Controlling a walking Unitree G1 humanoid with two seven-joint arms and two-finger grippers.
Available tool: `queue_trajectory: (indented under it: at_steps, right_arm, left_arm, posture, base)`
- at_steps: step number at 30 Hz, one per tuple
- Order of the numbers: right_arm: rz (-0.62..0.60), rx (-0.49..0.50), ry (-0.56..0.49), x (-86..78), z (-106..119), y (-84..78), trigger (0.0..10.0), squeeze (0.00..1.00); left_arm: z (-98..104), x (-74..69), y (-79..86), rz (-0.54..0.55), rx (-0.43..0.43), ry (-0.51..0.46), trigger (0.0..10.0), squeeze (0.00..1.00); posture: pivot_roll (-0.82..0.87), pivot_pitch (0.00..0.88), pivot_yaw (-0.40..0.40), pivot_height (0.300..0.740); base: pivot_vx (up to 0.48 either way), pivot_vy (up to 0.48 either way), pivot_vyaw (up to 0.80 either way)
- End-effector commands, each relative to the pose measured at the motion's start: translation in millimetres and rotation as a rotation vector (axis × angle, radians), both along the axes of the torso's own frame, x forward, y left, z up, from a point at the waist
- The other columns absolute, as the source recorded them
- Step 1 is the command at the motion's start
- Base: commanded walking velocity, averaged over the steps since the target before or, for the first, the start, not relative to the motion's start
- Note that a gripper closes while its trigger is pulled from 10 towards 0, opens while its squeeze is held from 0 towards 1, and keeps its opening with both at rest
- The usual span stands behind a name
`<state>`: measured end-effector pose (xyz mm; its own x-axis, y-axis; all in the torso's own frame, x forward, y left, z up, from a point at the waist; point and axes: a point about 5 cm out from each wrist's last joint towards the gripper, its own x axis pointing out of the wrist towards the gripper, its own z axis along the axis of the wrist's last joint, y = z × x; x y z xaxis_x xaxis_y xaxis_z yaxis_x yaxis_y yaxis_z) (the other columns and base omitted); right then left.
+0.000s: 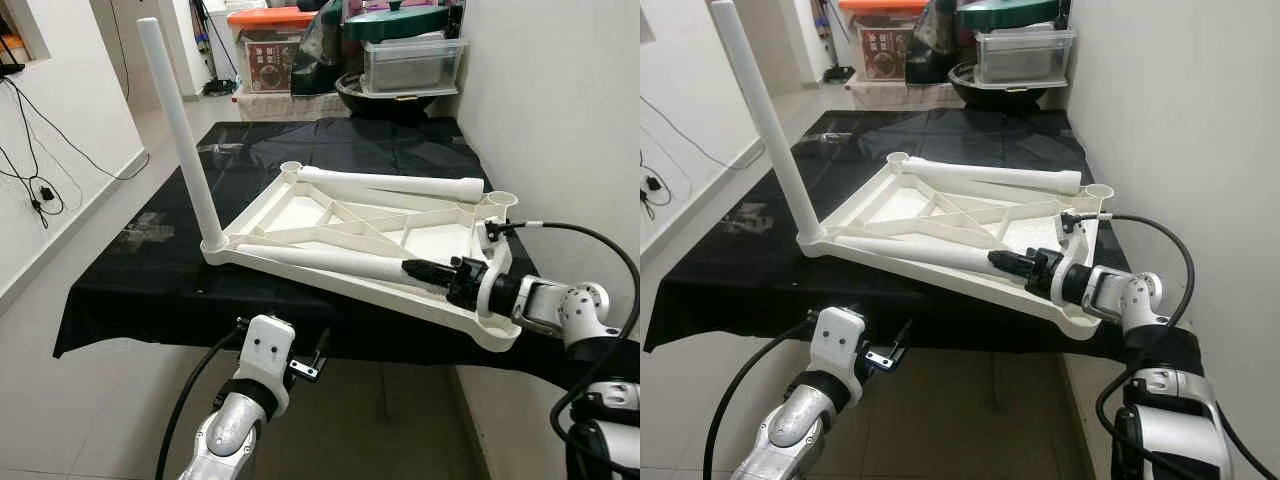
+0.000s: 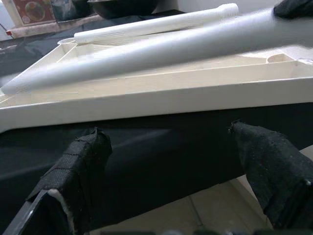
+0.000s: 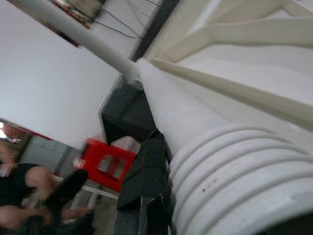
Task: Building children table
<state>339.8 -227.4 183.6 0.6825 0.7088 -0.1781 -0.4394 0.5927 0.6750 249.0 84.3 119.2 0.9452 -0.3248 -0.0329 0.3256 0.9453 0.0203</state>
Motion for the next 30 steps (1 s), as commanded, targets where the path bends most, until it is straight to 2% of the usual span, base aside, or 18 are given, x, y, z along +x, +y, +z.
queue_trajectory:
  at_steps: [1,8,10,14,15,16,17,19,23,24,25,26,30]
  right_arm:
    - [0.034,0.041,-0.075,-1.1,11,1.3,0.0,0.0]
    - [0.038,0.118,-0.192,-10.3,21,-16.6,0.0,0.0]
    - [0.037,0.175,-0.242,-15.9,26,-24.0,0.0,0.0]
    - [0.058,0.215,-0.269,-22.2,28,-26.0,0.0,0.0]
    - [0.102,0.258,-0.261,-34.1,19,-23.4,0.0,0.0]
    - [0.117,0.276,-0.255,-38.7,16,-21.8,0.0,0.0]
    - [0.117,0.276,-0.255,-38.7,16,-21.8,0.0,0.0]
    - [0.162,0.352,-0.244,-53.6,7,-13.5,0.0,0.0]
    - [0.175,0.381,-0.235,-57.7,4,-10.5,0.0,0.0]
    - [0.181,0.388,-0.236,-59.9,2,-7.9,0.0,0.0]
    - [0.198,0.394,-0.227,-64.9,-4,-0.7,0.0,0.0]
    - [0.202,0.396,-0.225,-66.4,-5,1.1,0.0,0.0]
    - [0.234,0.428,-0.2,-72.1,-9,7.8,0.0,0.0]
  left_arm:
    - [-2,0.4,0.1,0.003,0.007,0.016,10.0,0.0]
    - [-3,0.9,1.7,0.01,-0.018,0.033,10.0,0.0]
    - [-3,2.3,3.4,0.02,-0.048,0.049,10.0,0.0]
    - [-1,4.1,6.8,0.039,-0.091,0.056,10.0,0.0]
    - [11,11.5,16.9,0.107,-0.368,0.08,10.0,1.0]
    - [17,13.6,20.2,0.111,-0.475,0.076,10.0,1.0]
    - [17,13.6,20.2,0.111,-0.475,0.076,10.0,1.0]
    - [42,24.3,31.6,0.076,-0.665,0.023,10.0,1.0]
    - [50,27.5,35.8,0.069,-0.693,-0.005,10.0,1.0]
    - [56,29.3,38.1,0.05,-0.728,-0.019,10.0,0.0]
    - [71,32.2,43.6,-0.008,-0.812,-0.061,10.0,0.0]
    - [75,32.7,45.1,-0.024,-0.833,-0.071,10.0,0.0]
    - [76,31.4,43.8,-0.077,-0.823,-0.062,10.0,0.0]
  posture:
    - [-0.02,0.024,0.007,0.74]
    - [-0.02,0.022,0.008,0.74]
    - [-0.02,0.021,0.009,0.74]
    - [-0.02,0.019,0.007,0.74]
    - [-0.02,0.014,0.007,0.74]
    - [-0.02,0.014,0.007,0.74]
    - [-0.02,0.014,0.007,0.74]
    - [-0.02,0.006,0.008,0.74]
    - [-0.02,0.005,0.008,0.74]
    - [-0.02,0.0,0.011,0.74]
    - [-0.02,0.0,0.013,0.74]
    - [-0.02,0.0,0.013,0.74]
    - [-0.02,0.0,0.015,0.74]
  base:
    - [0.0,0.0,0.0]
    - [0.0,0.0,0.0]
    - [0.0,0.0,0.0]
    - [0.0,0.0,0.0]
    - [0.0,0.0,0.0]
    - [0.0,0.0,0.0]
    - [0.0,0.0,0.0]
    - [0.0,0.0,0.0]
    - [0.0,0.0,0.0]
    - [0.0,0.0,0.0]
    - [0.0,0.0,0.0]
    - [0.0,0.0,0.0]
    - [0.0,0.0,0.0]
